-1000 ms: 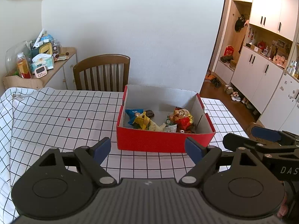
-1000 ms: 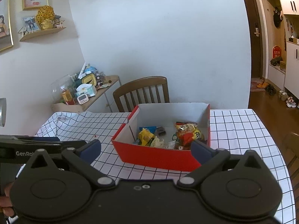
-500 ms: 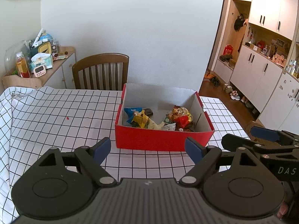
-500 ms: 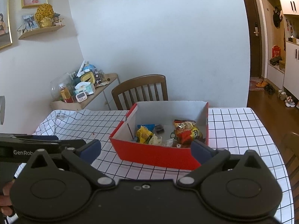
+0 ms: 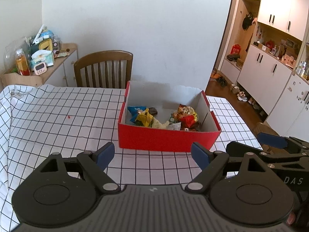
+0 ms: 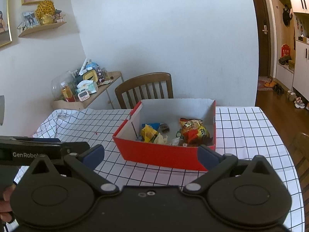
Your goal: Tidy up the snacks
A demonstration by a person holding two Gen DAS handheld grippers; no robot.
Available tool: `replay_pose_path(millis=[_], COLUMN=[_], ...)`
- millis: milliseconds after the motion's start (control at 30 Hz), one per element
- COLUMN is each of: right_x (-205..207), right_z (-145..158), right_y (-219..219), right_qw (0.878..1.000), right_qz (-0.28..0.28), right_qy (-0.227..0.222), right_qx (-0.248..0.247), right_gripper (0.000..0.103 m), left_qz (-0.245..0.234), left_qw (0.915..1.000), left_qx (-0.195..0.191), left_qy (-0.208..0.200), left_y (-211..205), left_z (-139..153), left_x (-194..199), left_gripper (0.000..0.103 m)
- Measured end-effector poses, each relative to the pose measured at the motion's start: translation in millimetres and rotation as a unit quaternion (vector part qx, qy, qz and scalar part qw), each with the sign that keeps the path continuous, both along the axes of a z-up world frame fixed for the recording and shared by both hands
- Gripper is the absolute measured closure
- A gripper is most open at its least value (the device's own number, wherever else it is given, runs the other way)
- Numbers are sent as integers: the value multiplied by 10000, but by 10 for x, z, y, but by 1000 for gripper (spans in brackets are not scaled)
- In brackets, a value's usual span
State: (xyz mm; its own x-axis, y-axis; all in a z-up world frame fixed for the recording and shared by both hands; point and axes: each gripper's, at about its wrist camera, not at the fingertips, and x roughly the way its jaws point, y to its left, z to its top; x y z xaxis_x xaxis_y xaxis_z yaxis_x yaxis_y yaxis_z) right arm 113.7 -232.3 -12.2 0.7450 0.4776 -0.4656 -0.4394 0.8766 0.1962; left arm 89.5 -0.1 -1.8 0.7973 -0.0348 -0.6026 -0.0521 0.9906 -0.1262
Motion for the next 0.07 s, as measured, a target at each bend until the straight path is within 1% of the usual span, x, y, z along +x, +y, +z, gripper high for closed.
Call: replay_pose_path(millis=[67], right_x=[-9], right_z=[-21], right_y=[3], right_qw=[10000], right_qz=[2], right_qy=[30], right_qx=[-13], right_gripper=[0], left_qz=[8], left_qw=[10000], left_qx=[-3], left_qy=[70], left_y=[5], left_z=[-30], left_x=[-7], left_gripper=[17])
